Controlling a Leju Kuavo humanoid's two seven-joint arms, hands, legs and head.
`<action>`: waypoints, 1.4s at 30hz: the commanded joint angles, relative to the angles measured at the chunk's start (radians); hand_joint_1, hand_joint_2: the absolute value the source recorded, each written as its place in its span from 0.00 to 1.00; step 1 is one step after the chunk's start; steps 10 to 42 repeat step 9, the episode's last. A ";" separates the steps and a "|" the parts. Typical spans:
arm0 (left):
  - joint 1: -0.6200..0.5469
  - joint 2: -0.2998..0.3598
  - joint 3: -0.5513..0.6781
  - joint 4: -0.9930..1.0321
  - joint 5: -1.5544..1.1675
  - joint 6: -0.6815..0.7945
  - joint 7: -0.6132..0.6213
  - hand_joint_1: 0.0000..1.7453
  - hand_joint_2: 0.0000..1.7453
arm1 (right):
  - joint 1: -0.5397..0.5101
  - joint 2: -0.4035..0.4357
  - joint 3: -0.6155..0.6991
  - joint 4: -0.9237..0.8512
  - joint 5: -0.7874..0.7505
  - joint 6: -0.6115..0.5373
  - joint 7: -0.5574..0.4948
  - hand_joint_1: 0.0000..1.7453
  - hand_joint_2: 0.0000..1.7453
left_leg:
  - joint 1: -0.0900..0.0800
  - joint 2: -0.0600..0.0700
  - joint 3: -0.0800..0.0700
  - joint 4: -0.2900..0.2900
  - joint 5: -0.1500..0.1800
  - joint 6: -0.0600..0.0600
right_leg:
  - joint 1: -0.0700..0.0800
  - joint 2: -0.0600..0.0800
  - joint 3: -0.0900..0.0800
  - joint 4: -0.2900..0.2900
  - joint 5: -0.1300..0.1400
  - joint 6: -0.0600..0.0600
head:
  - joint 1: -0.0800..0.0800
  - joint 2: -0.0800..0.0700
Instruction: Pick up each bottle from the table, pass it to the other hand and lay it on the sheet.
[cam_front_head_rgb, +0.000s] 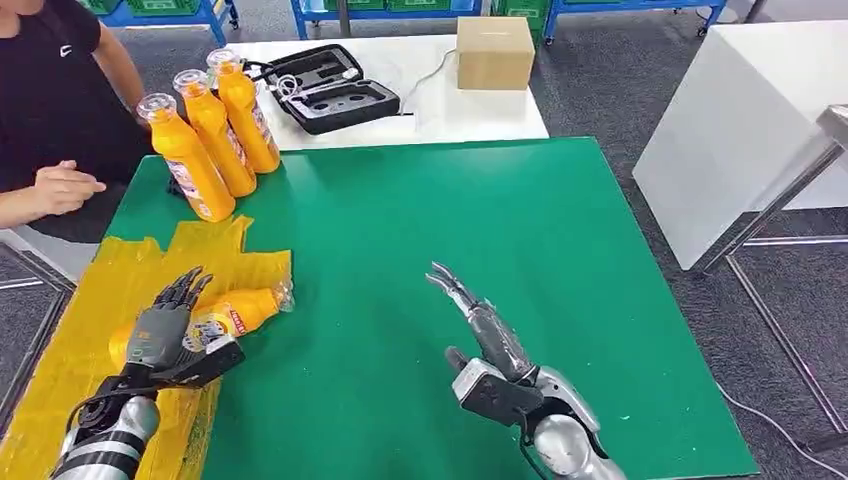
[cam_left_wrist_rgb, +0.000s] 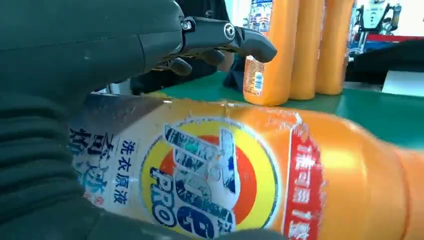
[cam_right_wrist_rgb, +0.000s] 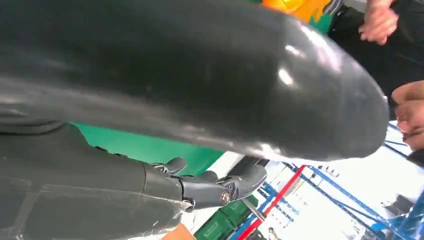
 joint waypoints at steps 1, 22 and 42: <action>0.182 -0.076 0.160 -0.243 0.404 -0.204 -0.222 0.00 0.00 | 0.021 -0.043 -0.017 0.012 -0.008 0.007 -0.005 0.00 0.00 | 0.000 0.006 -0.001 0.000 0.000 0.000 | 0.000 0.004 -0.002 0.000 0.001 0.000 | 0.000 0.000; 0.145 -0.176 0.315 -0.421 0.816 -0.318 -0.287 0.00 0.00 | 0.017 -0.019 -0.015 0.009 0.051 -0.055 0.002 0.00 0.00 | 0.002 0.004 -0.012 0.002 0.001 0.000 | 0.002 0.002 -0.022 0.000 0.002 0.000 | 0.000 0.000; 0.145 -0.176 0.315 -0.421 0.816 -0.318 -0.287 0.00 0.00 | 0.017 -0.019 -0.015 0.009 0.051 -0.055 0.002 0.00 0.00 | 0.002 0.004 -0.012 0.002 0.001 0.000 | 0.002 0.002 -0.022 0.000 0.002 0.000 | 0.000 0.000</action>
